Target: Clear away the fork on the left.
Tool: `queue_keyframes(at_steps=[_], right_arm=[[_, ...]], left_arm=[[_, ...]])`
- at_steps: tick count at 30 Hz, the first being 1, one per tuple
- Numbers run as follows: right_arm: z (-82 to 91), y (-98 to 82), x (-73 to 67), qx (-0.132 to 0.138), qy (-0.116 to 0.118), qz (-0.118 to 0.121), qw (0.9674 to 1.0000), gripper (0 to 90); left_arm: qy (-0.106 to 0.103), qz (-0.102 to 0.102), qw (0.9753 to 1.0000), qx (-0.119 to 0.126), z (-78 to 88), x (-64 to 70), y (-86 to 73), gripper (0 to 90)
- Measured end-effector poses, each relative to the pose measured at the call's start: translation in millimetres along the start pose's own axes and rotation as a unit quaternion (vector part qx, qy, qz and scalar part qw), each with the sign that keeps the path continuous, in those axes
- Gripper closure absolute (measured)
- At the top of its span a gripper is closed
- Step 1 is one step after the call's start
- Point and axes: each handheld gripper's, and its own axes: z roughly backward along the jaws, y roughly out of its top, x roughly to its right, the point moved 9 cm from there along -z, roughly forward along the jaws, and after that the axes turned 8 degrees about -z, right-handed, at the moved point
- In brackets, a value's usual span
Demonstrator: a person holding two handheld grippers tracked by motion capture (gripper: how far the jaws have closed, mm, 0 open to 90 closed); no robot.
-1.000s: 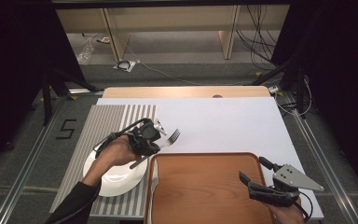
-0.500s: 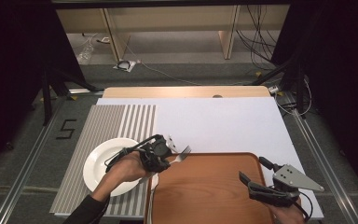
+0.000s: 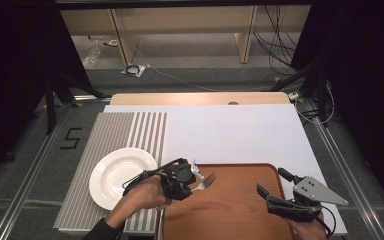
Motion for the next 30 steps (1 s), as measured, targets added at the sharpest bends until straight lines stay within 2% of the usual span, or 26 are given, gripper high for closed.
queue_keyframes(at_steps=[10,18,25,30], right_arm=[[1.5,-0.2,0.4,-0.003,-0.002,0.003,1.0000,17.8],[1.2,0.3,-0.1,0.000,-0.001,0.002,1.0000,17.8],[1.6,0.3,-0.1,0.001,-0.001,0.002,1.0000,17.8],[1.7,-0.2,-0.6,-0.002,-0.001,0.002,1.0000,17.8]], left_arm=[[-0.028,-0.015,0.9994,-0.015,-14.9,26.0,3.8,84.5],[-0.050,-0.029,0.9980,-0.029,-28.2,45.8,5.2,84.5],[-0.060,-0.036,0.9967,-0.040,-38.2,55.2,3.0,84.5],[-0.070,-0.033,0.9961,-0.042,-41.9,59.3,2.7,84.5]])
